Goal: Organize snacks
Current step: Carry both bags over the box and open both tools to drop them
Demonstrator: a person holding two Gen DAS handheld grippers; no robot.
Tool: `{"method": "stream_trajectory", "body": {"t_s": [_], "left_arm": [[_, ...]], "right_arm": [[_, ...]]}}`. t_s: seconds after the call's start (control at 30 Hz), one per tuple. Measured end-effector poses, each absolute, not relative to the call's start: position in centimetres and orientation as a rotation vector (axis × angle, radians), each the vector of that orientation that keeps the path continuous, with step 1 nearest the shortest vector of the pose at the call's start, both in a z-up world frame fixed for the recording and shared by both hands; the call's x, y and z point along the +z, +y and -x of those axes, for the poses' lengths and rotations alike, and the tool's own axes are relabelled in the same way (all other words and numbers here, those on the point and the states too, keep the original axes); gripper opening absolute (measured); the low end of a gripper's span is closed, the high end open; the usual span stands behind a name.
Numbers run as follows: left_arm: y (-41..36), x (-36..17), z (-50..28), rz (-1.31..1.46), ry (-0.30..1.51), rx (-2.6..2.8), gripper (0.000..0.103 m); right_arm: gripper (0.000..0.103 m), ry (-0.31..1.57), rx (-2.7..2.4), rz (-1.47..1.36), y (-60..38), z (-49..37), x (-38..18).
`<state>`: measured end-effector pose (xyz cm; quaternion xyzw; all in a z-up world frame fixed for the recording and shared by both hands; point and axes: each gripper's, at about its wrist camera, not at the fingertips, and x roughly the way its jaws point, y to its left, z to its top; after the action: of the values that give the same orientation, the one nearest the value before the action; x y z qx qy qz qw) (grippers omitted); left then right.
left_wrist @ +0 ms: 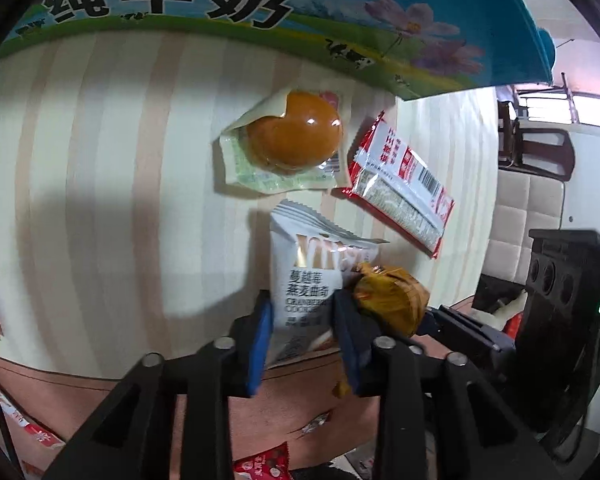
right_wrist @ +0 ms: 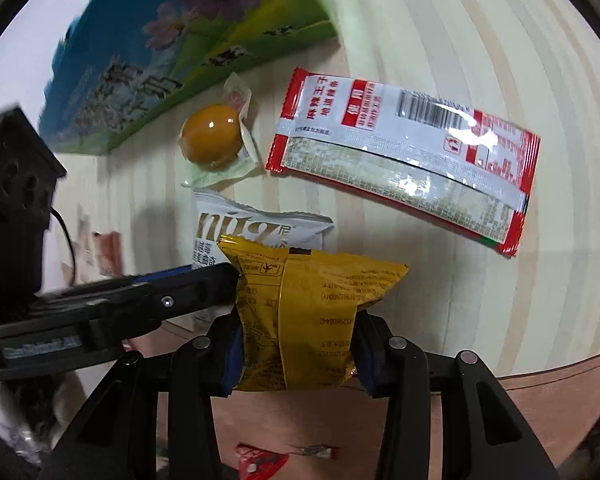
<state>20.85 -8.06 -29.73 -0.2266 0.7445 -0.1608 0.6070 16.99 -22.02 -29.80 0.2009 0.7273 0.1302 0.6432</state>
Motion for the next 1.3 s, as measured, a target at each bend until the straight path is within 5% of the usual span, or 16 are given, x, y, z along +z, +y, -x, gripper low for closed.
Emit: {"method": "stream_trajectory", "body": {"t_s": [0.5,0.97,1.3], "left_arm": [[-7.7,-22.8,-19.5,0.382,1.581,-0.365,0.019],[-3.6,-7.9,-27.9,0.437,1.308,-0.391,0.019],[-2.1,-13.9,-36.8,0.410,1.453,-0.295,0.019]], "right_arm": [[0.047,1.572,0.298,-0.496,-27.6,-15.5,-24.3],[0.047,1.302,0.315,-0.366,-24.2,-24.7,-8.5],[0.047,1.394,0.190,-0.294,-21.3,-32.9,-13.3]]}}
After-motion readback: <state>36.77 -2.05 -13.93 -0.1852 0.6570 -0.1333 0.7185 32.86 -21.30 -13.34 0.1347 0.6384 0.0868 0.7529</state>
